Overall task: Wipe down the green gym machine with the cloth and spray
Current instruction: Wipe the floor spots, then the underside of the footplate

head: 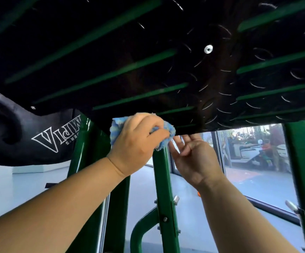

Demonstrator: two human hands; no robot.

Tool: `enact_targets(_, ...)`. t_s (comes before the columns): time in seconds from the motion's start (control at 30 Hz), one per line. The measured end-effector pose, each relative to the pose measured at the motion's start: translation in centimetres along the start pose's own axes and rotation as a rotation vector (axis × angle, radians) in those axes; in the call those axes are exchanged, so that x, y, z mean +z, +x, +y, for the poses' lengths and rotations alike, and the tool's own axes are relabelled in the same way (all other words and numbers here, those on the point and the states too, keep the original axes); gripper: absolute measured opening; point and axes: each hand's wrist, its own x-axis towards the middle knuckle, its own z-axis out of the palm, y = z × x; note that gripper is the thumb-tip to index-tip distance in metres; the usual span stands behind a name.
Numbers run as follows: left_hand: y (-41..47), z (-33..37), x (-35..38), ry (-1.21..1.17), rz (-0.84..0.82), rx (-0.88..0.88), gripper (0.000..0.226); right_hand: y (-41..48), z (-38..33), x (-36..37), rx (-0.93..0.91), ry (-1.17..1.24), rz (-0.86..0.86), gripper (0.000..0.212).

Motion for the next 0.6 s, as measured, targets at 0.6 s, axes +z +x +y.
enact_targets(0.6, 8.7, 1.2, -1.0, 0.061, 0.29, 0.196, 0.017, -1.5, -3.0, -0.5, -0.047, -0.144, -0.018, 0.082)
